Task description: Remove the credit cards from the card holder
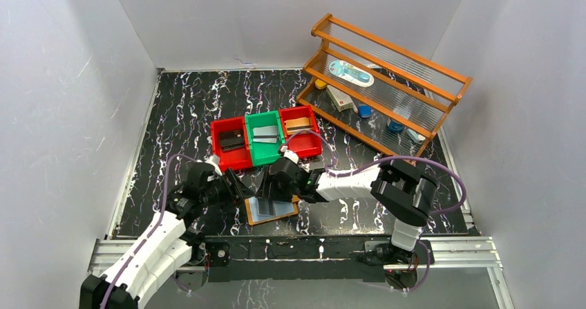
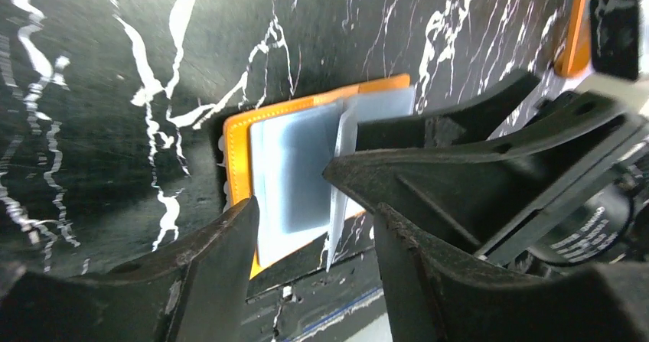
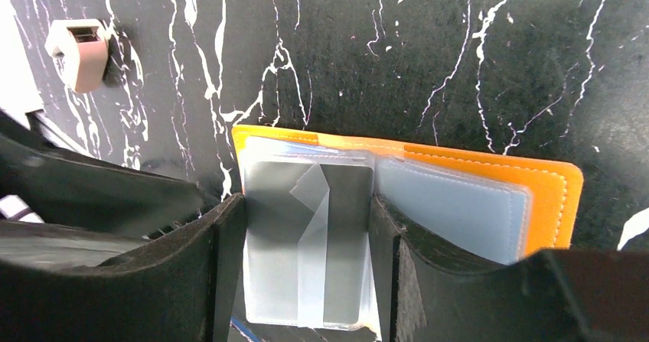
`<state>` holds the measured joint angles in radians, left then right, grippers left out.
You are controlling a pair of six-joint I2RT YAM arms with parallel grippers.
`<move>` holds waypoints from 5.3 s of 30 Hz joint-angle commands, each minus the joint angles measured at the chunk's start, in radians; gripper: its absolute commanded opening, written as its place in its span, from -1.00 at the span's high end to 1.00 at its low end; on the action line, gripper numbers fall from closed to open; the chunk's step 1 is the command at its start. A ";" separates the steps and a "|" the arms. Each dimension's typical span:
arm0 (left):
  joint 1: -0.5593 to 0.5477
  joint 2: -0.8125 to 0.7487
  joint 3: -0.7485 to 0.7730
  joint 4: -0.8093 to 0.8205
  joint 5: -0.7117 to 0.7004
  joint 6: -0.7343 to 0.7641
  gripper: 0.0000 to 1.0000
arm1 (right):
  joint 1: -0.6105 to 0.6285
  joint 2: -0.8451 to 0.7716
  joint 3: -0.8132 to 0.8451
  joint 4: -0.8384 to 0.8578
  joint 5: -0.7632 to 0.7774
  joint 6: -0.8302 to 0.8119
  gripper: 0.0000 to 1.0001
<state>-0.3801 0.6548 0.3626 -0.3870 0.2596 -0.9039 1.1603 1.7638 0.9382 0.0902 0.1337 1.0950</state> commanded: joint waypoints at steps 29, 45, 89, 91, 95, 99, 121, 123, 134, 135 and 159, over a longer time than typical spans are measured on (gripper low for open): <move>-0.116 0.317 -0.041 0.581 0.382 0.054 0.24 | -0.039 -0.124 -0.089 0.025 -0.061 0.029 -0.69; -0.269 0.546 0.100 0.619 0.415 0.107 0.19 | -0.040 -0.446 -0.231 -0.175 0.223 0.150 -0.53; -0.262 0.592 0.060 0.451 0.191 0.149 -0.09 | -0.044 -0.210 -0.473 0.106 0.028 0.261 0.30; -0.262 0.609 0.042 0.475 0.206 0.134 -0.02 | -0.045 -0.211 -0.473 0.108 0.027 0.261 0.30; -0.262 0.624 0.014 0.510 0.215 0.113 0.11 | -0.045 -0.210 -0.477 0.108 0.026 0.264 0.31; -0.261 0.622 0.003 0.528 0.218 0.101 0.26 | -0.047 -0.206 -0.480 0.111 0.021 0.264 0.31; -0.261 0.512 0.082 0.332 0.100 0.186 1.00 | -0.051 -0.237 -0.486 0.099 0.041 0.263 0.23; -0.261 0.505 0.090 0.311 0.087 0.196 1.00 | -0.053 -0.237 -0.488 0.104 0.039 0.261 0.21; -0.261 0.401 0.306 0.051 -0.127 0.394 1.00 | -0.054 -0.324 -0.483 0.168 0.017 0.177 0.04; -0.262 0.390 0.323 0.044 -0.148 0.416 1.00 | -0.053 -0.342 -0.471 0.162 0.013 0.158 0.01; -0.217 0.404 0.362 0.294 -0.650 1.774 1.00 | -0.053 -0.601 -0.489 0.079 0.071 0.097 -0.14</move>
<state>-0.6373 1.0393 0.7460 -0.2092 -0.2905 0.6228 1.1122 1.1873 0.4599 0.1638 0.1711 1.1862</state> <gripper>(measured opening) 0.010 0.568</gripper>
